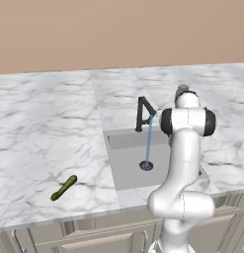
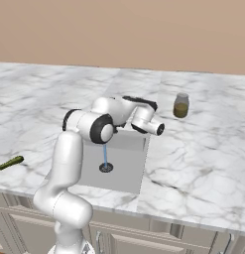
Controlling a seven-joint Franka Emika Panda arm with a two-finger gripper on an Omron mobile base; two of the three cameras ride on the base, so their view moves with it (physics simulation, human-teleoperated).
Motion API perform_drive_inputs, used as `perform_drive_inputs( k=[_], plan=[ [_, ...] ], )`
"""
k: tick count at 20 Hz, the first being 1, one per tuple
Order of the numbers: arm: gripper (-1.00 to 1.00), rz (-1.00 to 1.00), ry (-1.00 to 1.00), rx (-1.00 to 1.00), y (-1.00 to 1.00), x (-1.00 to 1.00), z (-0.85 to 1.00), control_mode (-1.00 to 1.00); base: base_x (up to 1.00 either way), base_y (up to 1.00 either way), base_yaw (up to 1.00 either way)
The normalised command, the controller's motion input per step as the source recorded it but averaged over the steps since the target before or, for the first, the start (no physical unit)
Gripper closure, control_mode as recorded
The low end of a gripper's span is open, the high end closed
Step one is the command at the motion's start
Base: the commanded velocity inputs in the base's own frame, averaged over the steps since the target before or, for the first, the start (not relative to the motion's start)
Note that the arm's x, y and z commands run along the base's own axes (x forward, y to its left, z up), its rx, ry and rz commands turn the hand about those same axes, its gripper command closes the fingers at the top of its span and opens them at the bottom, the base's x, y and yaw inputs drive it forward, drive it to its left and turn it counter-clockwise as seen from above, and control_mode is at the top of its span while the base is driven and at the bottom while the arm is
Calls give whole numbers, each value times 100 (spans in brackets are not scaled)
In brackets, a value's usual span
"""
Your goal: Turn on the sink faucet. Then move the squash from the counter to the sink. Turn off the sink. Move the vegetable from the sink to the pot next to the stove. Finally move the pot to the rear left burner.
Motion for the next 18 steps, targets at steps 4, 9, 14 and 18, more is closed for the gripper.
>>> perform_drive_inputs(
  k=[4,9,14,18],
  plan=[
    [-100,-3,0,0,-13,-34,28,-100,0,0,0],
    [-100,-4,0,0,-13,-44,28,-100,0,0,0],
    [-100,-2,-2,0,-5,-71,20,-100,0,0,0],
    [-100,-1,-3,0,0,-87,18,-100,0,0,0]
  ],
)
